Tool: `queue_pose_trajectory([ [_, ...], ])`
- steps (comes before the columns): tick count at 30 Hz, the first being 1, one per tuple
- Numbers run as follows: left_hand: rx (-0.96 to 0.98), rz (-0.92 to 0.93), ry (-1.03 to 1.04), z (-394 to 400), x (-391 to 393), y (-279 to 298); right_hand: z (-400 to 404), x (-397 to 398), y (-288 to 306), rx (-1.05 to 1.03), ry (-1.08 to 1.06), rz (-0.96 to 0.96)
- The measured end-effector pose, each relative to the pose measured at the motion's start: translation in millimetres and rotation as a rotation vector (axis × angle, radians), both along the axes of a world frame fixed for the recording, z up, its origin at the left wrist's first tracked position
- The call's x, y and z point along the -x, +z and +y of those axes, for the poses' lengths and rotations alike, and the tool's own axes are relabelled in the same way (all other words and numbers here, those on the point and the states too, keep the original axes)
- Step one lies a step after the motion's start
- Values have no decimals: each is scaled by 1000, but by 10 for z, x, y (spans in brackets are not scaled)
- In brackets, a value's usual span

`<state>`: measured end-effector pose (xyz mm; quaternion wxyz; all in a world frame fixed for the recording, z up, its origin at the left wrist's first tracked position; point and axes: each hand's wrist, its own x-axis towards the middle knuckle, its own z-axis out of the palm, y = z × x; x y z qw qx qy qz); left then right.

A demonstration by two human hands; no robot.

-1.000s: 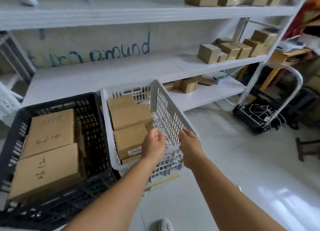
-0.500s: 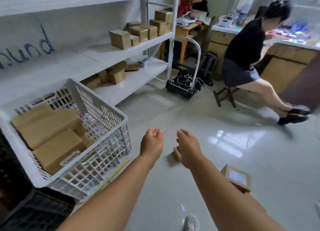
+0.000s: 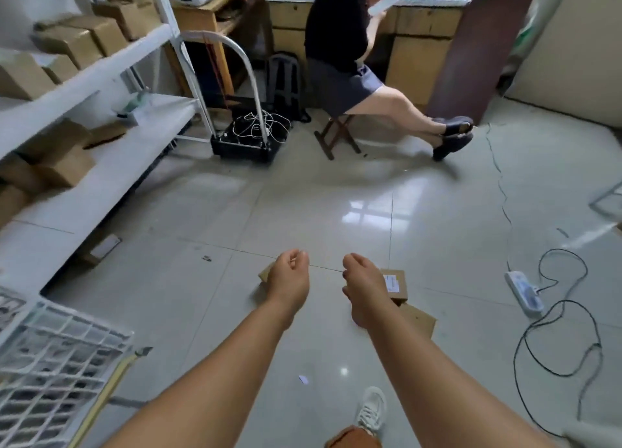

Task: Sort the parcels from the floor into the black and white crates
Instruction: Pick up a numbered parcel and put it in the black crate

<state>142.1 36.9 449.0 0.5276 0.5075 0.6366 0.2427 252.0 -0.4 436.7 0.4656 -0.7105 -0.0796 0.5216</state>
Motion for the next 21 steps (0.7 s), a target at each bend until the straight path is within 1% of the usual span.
queue_pose_trajectory([
  [5,73,16,-91,127,-941,-225,-8,-938,-243,47,-136,27],
  [10,209,16,-151,245,-1631,-675,-40,-1674,-575,119,-218,53],
  [16,310,50,-172,484,-2092,-1272,81,-2208,-1137,191,-225,39],
  [21,363,78,-167,833,-2311,-1941,254,-2534,-1739,268,-246,33],
])
